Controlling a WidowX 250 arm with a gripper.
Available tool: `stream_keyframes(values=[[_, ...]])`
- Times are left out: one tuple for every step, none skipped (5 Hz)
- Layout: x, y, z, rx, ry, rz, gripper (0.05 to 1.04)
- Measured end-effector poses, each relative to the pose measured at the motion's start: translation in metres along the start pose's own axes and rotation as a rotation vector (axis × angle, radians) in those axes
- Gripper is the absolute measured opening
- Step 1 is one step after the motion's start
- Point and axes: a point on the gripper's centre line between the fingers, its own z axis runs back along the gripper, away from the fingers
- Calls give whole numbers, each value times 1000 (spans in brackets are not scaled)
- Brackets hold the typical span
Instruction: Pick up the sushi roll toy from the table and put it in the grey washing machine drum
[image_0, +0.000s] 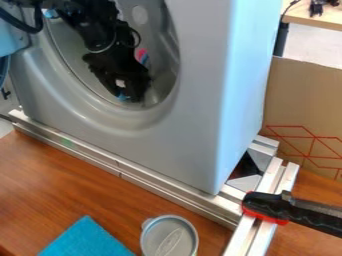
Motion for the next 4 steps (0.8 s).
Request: stream_keyframes(values=[[-3, 3, -11, 9, 53, 21, 613], [-2, 4, -18, 3, 83, 36, 684], [-1, 6, -19, -3, 110, 44, 931], [-1, 10, -19, -2, 107, 66, 972]])
